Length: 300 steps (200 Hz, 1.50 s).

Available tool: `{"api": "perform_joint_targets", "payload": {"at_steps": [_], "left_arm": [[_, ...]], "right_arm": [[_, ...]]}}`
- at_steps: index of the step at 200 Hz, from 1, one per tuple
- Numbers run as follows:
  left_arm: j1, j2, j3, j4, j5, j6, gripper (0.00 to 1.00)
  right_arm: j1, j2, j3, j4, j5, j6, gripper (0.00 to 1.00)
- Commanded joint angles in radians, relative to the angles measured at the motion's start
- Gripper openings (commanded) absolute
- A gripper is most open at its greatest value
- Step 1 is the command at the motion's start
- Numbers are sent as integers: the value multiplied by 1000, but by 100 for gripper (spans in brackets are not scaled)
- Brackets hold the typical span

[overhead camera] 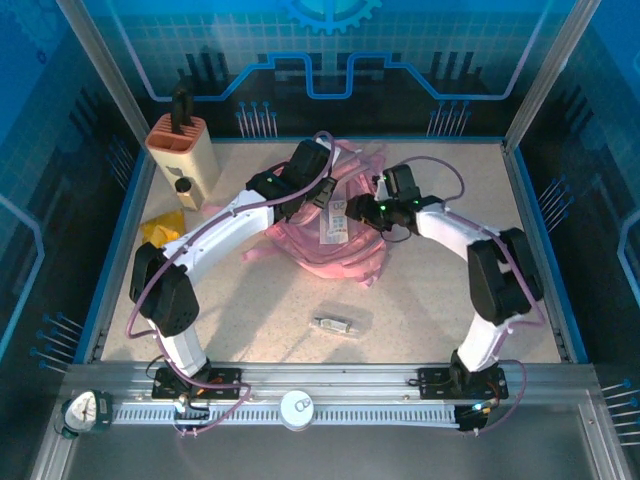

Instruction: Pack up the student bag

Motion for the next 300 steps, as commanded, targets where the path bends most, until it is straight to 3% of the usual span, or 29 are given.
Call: {"api": "perform_joint_targets", "payload": {"at_steps": [1, 29, 61, 86, 114, 141, 182, 212, 256, 300], "left_arm": [[0, -38, 54, 16, 18, -57, 0], [-1, -47, 35, 25, 17, -66, 0], [-1, -35, 55, 11, 40, -97, 0], [-1, -27, 96, -44, 83, -145, 0], [-3, -20, 108, -60, 138, -210, 0], [-2, 1, 134, -90, 113, -299, 0], [-8, 43, 117, -46, 187, -448, 0], [-31, 99, 125, -8, 215, -553, 0], [-93, 198, 191, -7, 169, -672, 0], [-128, 260, 194, 53, 233, -813, 0]], "right_arm": [[28, -76, -101, -31, 46, -41, 48], [102, -123, -198, 45, 47, -3, 32], [142, -41, -147, 79, 82, -16, 18], [127, 49, -58, 92, 95, -29, 12], [106, 76, 19, 153, 172, -82, 13], [69, 54, 51, 125, 176, -129, 19], [48, -142, -142, 122, 136, -195, 35], [44, -327, -255, 38, 225, -268, 47], [5, -540, -373, -86, 340, -325, 66], [-9, -686, -419, -165, 411, -341, 93]]}}
